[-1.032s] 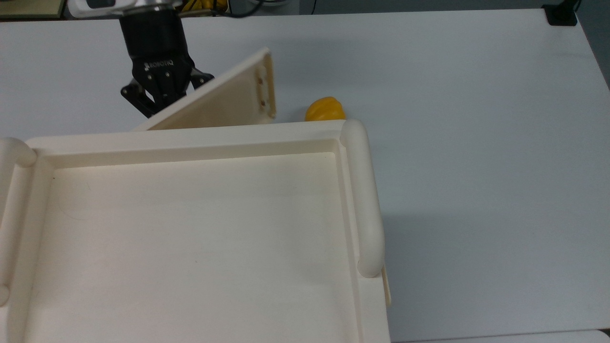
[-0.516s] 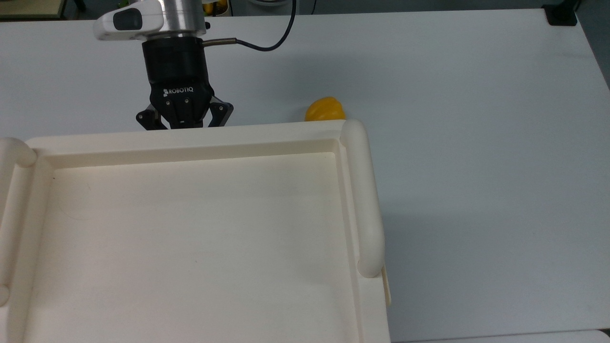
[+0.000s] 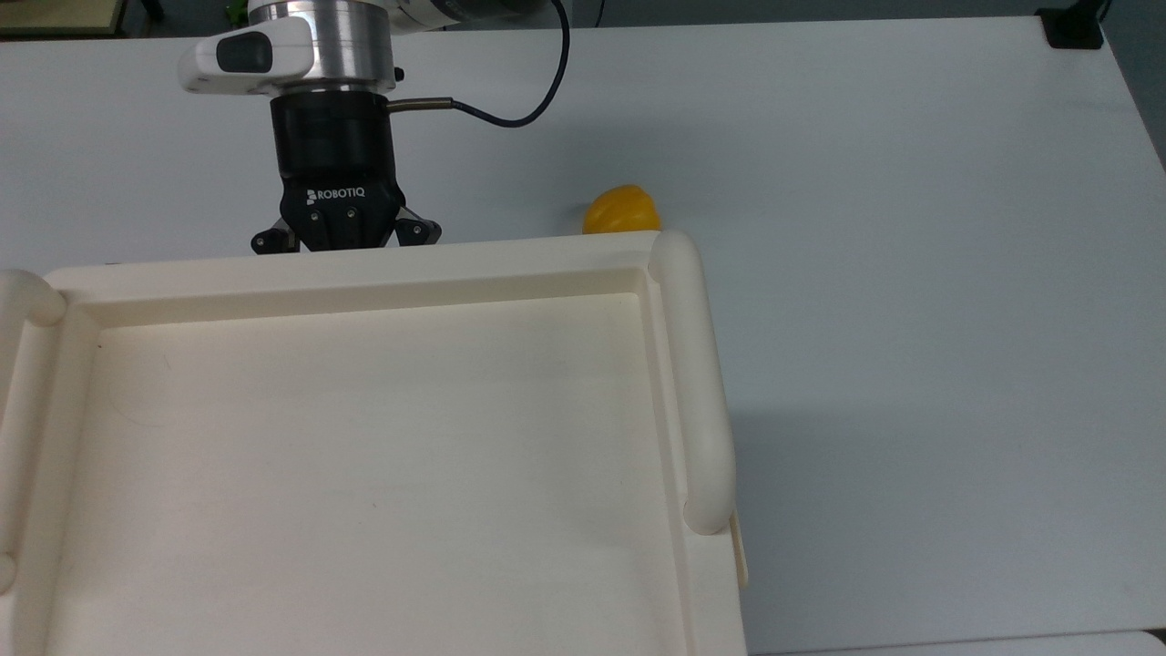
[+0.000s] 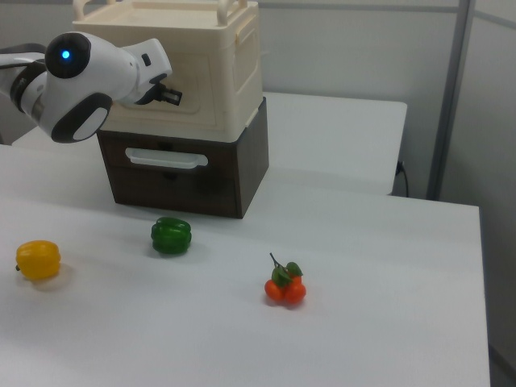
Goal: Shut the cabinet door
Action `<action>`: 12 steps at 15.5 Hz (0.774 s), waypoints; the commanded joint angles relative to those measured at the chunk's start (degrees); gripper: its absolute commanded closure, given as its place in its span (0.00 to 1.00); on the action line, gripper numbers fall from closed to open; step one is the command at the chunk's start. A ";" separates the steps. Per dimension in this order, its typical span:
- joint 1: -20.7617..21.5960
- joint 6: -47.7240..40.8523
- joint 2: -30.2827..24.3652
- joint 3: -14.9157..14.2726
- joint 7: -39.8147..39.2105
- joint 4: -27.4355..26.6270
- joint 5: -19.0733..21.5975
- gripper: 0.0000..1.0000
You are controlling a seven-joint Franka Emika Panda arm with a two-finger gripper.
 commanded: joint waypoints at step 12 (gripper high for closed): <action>-2.58 -49.00 -19.36 -6.68 4.03 -12.39 -15.24 0.51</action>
